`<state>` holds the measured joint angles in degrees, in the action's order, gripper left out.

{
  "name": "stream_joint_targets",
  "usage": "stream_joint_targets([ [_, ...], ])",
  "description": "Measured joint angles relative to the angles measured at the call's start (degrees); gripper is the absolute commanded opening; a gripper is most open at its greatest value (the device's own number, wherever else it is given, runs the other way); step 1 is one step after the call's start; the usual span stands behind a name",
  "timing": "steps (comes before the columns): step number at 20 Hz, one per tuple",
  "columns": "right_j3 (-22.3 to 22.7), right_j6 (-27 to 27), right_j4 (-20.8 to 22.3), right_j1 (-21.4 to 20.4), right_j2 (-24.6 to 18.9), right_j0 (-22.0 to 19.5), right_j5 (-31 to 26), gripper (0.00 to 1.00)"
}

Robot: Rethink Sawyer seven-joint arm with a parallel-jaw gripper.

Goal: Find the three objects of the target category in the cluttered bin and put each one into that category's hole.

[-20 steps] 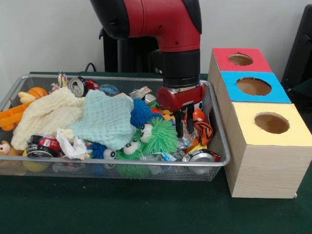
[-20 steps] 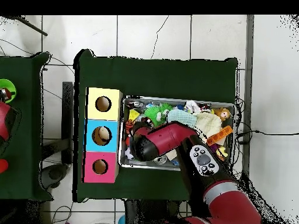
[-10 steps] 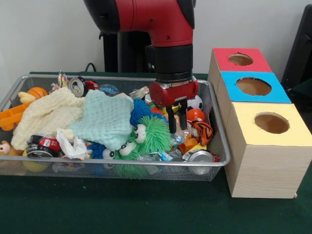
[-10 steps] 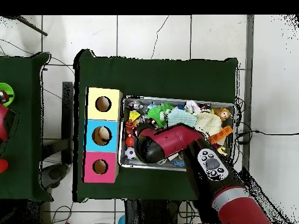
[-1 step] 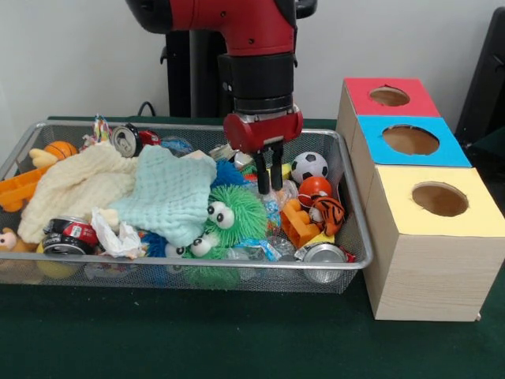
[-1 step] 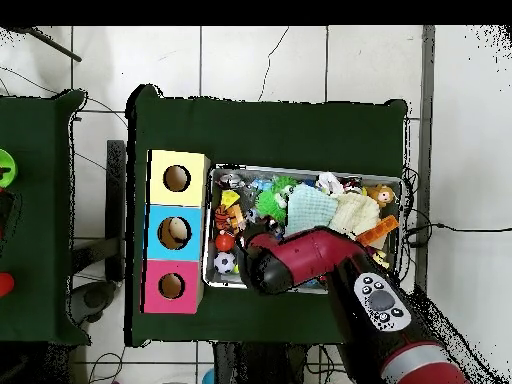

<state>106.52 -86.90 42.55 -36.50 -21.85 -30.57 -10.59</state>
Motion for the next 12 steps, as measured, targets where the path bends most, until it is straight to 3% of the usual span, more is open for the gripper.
stream_joint_targets([
  [12, 7.4, 0.0, -0.3, -4.4, 0.4, 0.2, -1.4, 0.0],
])
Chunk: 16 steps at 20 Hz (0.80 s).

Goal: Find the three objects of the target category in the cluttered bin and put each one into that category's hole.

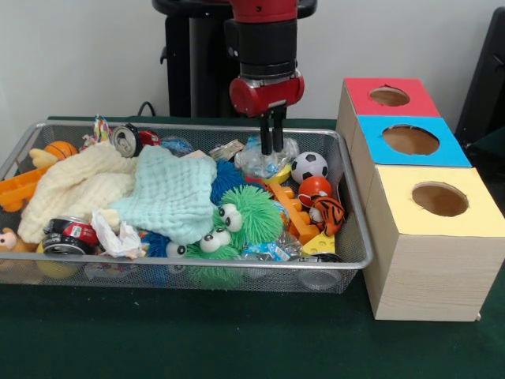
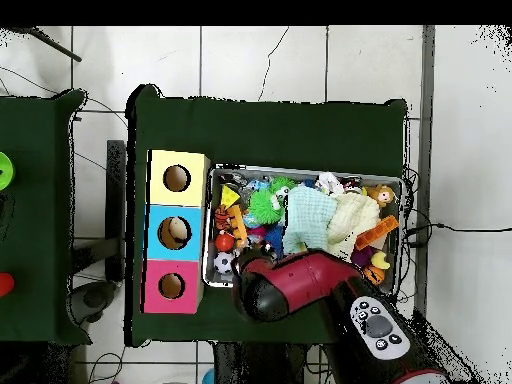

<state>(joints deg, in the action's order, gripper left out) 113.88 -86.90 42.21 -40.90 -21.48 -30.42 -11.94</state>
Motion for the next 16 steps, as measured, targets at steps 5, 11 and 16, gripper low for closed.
stream_joint_targets([
  [5, 1.4, 0.0, -0.2, -0.7, 0.0, 0.0, -0.4, 0.0],
  [11, 4.7, 0.0, -1.6, -3.4, 0.0, -0.4, -0.7, 0.0],
  [16, 8.0, 0.0, -3.0, -6.4, -0.2, -1.7, -0.8, 0.0],
])
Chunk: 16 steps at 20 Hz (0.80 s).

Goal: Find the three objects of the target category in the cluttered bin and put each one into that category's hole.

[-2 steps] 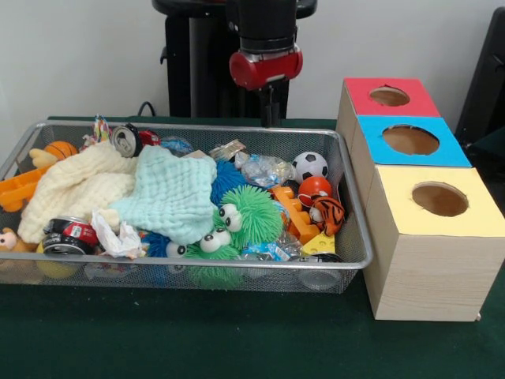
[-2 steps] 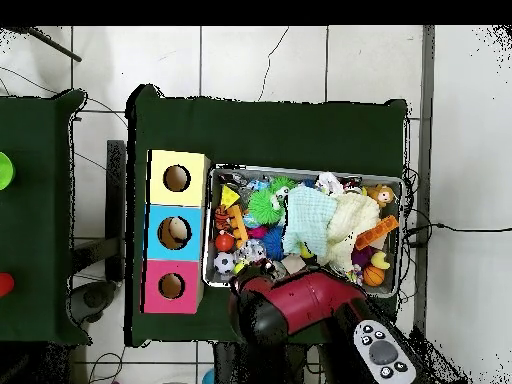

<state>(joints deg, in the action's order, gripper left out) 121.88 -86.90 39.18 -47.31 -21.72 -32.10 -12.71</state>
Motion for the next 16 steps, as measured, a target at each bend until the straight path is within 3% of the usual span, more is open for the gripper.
stream_joint_targets([
  [11, 3.4, 0.0, -1.1, -3.0, 0.1, -0.7, -0.4, 0.0],
  [16, 3.4, 0.0, -0.2, 0.2, 3.5, 3.8, -0.3, 0.0],
])
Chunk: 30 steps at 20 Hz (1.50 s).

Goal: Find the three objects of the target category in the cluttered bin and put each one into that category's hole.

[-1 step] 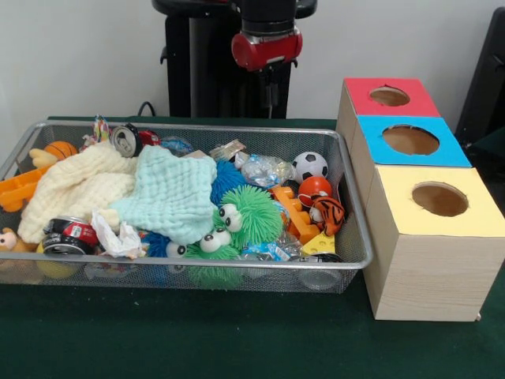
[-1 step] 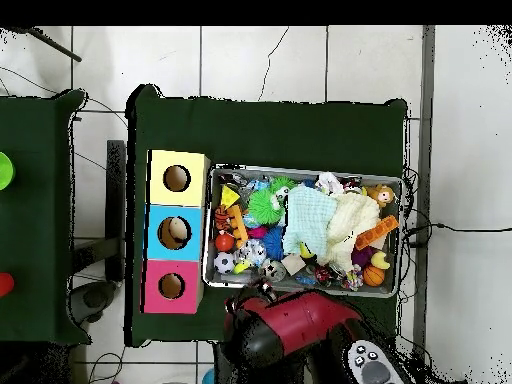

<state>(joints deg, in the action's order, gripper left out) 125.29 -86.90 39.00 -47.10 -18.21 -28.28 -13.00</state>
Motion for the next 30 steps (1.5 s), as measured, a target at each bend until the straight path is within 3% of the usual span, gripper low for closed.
stream_joint_targets([
  [9, -0.1, 0.0, 2.2, 7.5, 8.4, 9.5, 4.6, 0.0],
  [15, -0.1, 0.0, 2.1, 10.7, 11.8, 11.2, 8.7, 0.0],
  [16, -0.1, 0.0, 2.1, 11.2, 12.4, 11.3, 9.4, 1.0],
  [30, -0.1, 0.0, 2.1, 12.5, 15.8, 11.3, 10.7, 1.0],
])
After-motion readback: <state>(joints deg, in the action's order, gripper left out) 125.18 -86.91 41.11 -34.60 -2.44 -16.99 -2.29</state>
